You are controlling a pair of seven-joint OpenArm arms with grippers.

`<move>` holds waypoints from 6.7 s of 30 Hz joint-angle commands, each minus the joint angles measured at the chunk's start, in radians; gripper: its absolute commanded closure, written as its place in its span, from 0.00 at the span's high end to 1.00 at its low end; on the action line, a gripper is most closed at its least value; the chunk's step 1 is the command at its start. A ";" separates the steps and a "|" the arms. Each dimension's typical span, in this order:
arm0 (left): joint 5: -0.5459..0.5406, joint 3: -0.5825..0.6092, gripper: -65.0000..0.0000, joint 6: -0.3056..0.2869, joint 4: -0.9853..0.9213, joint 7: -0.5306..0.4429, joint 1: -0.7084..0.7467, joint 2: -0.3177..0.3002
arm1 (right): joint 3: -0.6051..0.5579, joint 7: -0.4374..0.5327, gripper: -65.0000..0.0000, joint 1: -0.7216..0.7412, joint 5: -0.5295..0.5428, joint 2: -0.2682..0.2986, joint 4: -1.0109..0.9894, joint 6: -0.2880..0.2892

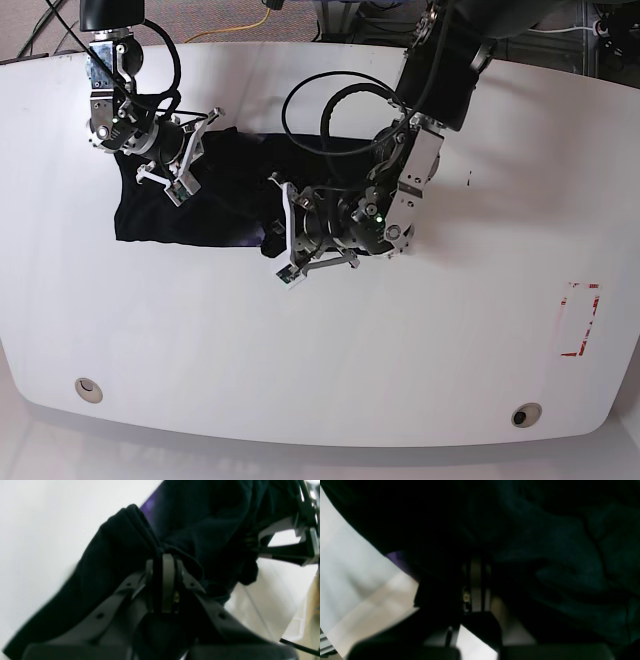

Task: Layout the t-shirt on the table in an organized manner, then fold the t-shirt properly
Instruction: 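Press the folded layer flat with the left gripper and release it, then move the left gripper back to the folded edge of the shirt, then pull the strip end outward with the right gripper to straighten it, then fold the strip end held by the right gripper toward the left gripper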

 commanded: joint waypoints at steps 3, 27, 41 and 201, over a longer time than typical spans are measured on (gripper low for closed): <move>-0.020 0.051 0.00 -0.005 0.016 -0.017 -0.013 0.012 | 0.002 -0.029 0.01 0.003 -0.019 0.009 0.006 0.001; -0.017 0.069 0.39 -0.005 -0.030 -0.017 -0.020 0.012 | 0.002 -0.031 0.01 0.003 -0.019 0.007 0.006 0.001; -0.058 0.069 0.99 -0.005 0.092 0.020 -0.080 0.012 | 0.001 -0.031 0.01 0.002 -0.019 0.007 0.006 0.001; -0.026 -0.170 0.00 -0.005 0.054 -0.267 0.270 -0.302 | 0.630 -0.603 0.02 0.180 0.459 -0.180 -0.018 0.001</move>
